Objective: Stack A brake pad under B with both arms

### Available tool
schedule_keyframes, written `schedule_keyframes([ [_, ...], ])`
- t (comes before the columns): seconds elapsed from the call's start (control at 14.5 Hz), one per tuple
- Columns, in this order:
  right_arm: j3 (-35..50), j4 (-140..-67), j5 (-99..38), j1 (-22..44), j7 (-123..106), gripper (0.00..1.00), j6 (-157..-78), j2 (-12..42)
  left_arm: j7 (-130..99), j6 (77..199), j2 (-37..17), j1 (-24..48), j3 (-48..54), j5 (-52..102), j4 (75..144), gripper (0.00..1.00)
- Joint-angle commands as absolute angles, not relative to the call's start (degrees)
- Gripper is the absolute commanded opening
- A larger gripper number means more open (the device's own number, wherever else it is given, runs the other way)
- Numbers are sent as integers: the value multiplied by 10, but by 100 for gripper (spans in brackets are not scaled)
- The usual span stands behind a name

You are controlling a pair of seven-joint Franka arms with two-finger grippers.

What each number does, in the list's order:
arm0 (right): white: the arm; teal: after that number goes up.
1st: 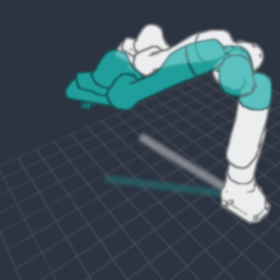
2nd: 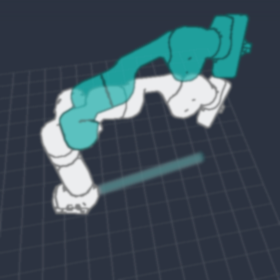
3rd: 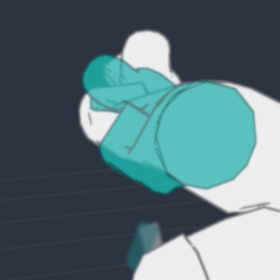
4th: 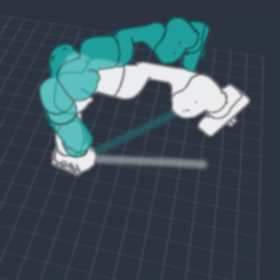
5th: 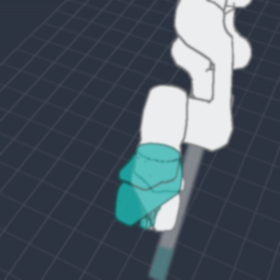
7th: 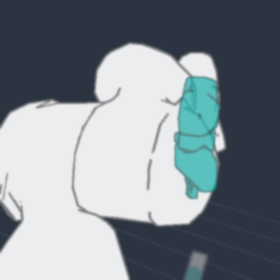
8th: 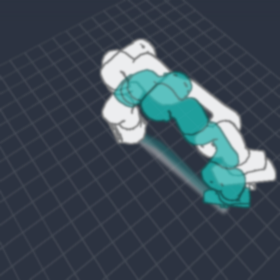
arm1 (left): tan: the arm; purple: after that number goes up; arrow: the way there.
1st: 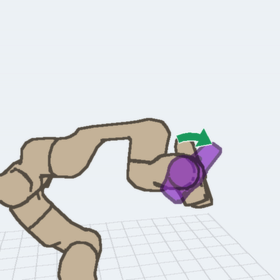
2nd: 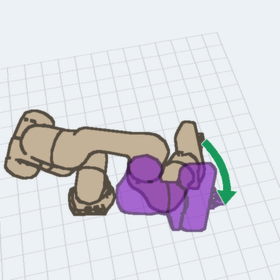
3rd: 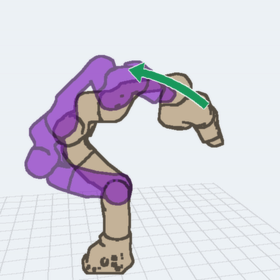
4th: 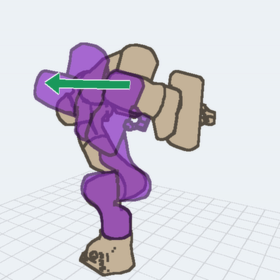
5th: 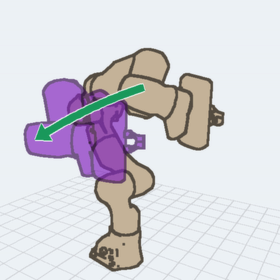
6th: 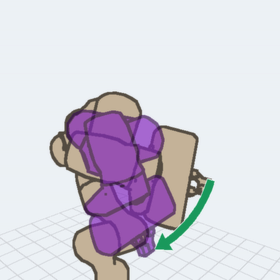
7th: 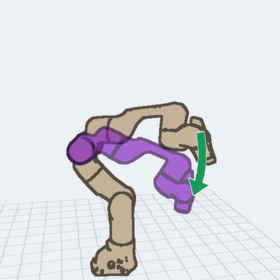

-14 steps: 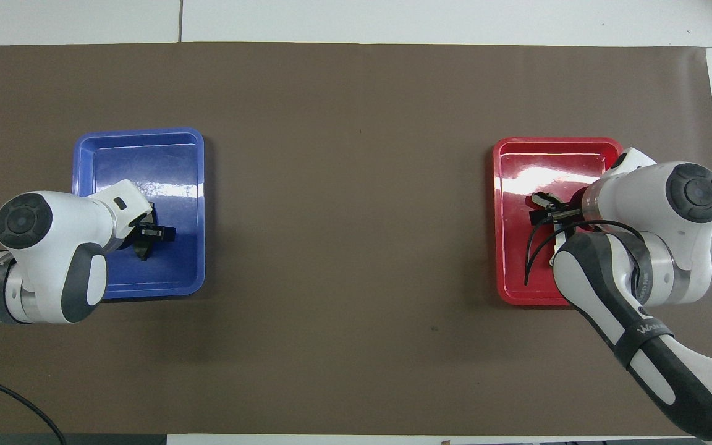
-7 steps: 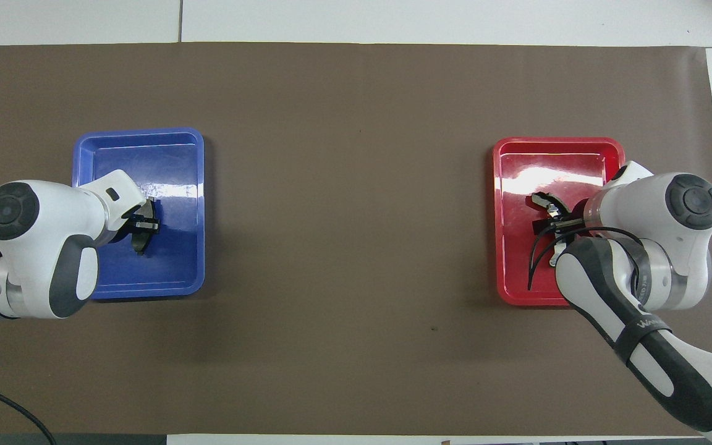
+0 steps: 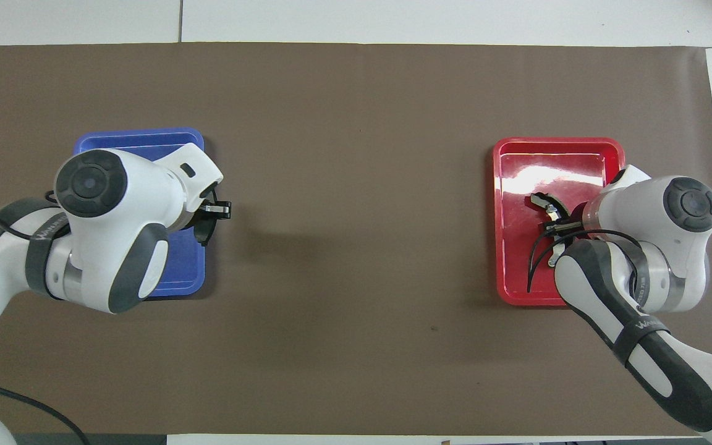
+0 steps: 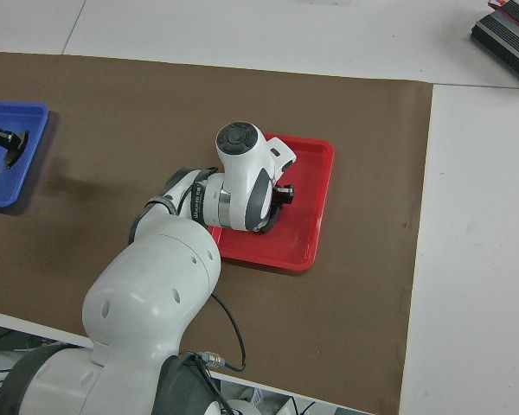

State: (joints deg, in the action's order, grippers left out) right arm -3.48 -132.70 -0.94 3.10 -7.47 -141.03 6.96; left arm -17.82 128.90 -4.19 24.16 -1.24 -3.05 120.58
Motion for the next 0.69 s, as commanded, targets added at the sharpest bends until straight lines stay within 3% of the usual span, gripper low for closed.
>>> schedule_keyframes([
  [0.0, -32, -1350, -20, 25, -84, 5, -1426, 62, -275, 1325, -91, 306, -20, -34, 1176, 13],
  [0.07, -32, -1347, -20, 23, -84, 0, -1426, 62, -297, 1338, -99, 324, -20, -34, 1172, 13],
  [0.21, -32, -1323, -20, 22, -80, 0, -1405, 63, -352, 1345, -160, 367, -20, -24, 1120, 15],
  [0.41, -32, -1245, -20, 22, -46, 0, -1279, 54, -373, 1366, -197, 402, -20, -23, 1104, 18],
  [0.55, -32, -1199, -19, 27, -23, 0, -1226, 50, -370, 1380, -220, 409, -19, -23, 1100, 27],
  [0.62, -32, -1185, -19, 29, -18, 0, -1216, 50, -369, 1400, -225, 415, -19, -23, 1103, 37],
])
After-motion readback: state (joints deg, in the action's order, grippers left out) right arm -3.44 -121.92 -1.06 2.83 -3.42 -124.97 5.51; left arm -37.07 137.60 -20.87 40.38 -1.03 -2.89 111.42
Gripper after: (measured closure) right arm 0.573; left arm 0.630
